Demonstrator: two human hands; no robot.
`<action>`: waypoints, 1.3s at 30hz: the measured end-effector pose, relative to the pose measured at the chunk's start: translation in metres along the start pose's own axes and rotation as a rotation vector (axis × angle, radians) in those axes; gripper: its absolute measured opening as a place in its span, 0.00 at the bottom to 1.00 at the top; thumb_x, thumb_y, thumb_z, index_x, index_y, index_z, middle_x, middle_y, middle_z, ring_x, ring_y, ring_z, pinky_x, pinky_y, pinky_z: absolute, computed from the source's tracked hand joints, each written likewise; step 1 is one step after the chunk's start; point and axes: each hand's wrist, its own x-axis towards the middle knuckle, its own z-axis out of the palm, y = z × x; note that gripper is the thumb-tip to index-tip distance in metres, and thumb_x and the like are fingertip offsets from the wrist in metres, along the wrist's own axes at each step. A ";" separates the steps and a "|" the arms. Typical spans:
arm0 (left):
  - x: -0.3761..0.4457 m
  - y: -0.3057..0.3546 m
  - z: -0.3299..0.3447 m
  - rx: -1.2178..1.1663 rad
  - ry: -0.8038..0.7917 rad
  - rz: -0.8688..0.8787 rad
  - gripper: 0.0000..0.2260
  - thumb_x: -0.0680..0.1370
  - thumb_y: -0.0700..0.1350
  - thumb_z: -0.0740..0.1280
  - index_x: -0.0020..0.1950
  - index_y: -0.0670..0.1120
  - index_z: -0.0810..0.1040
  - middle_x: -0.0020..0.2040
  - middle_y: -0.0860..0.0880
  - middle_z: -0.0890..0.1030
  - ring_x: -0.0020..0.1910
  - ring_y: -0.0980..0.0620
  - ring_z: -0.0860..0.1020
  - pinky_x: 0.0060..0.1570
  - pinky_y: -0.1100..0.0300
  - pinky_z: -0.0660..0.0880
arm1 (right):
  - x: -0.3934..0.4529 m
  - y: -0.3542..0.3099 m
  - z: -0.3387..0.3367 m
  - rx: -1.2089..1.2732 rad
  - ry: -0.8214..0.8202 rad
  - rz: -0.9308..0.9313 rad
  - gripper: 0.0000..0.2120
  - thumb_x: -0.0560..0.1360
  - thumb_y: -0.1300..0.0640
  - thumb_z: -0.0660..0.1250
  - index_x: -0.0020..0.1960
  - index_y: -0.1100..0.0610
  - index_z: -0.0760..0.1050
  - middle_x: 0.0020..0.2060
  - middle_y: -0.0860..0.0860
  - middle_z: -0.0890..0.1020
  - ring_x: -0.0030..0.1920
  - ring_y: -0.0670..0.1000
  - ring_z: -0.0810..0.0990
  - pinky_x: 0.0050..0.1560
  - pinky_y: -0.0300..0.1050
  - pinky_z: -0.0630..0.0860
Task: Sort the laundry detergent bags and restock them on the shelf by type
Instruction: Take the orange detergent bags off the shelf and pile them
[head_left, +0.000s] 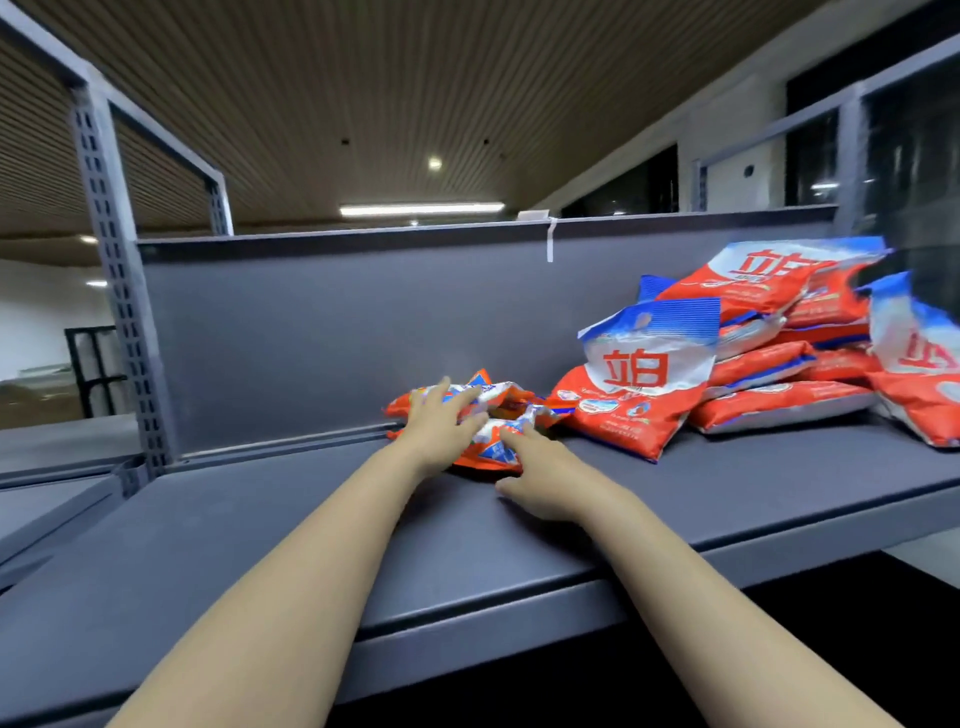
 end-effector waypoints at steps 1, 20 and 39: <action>-0.001 0.000 0.002 -0.057 0.042 0.004 0.22 0.81 0.52 0.58 0.75 0.53 0.62 0.76 0.40 0.56 0.76 0.43 0.49 0.72 0.50 0.43 | -0.001 0.001 -0.001 0.007 0.002 0.002 0.28 0.75 0.57 0.63 0.73 0.55 0.60 0.75 0.55 0.57 0.70 0.57 0.65 0.64 0.46 0.65; -0.038 0.030 -0.008 -0.322 0.063 -0.097 0.24 0.79 0.47 0.61 0.75 0.53 0.61 0.69 0.48 0.71 0.65 0.48 0.72 0.54 0.62 0.66 | -0.022 -0.002 -0.013 0.002 0.046 0.098 0.26 0.74 0.51 0.65 0.70 0.55 0.65 0.67 0.55 0.71 0.65 0.56 0.71 0.64 0.50 0.70; -0.229 -0.040 -0.114 0.116 0.253 -0.292 0.13 0.79 0.54 0.58 0.56 0.50 0.78 0.55 0.51 0.80 0.54 0.47 0.76 0.51 0.54 0.73 | -0.088 -0.098 0.013 0.024 0.178 -0.077 0.21 0.76 0.47 0.65 0.67 0.52 0.71 0.66 0.48 0.74 0.66 0.51 0.72 0.66 0.49 0.69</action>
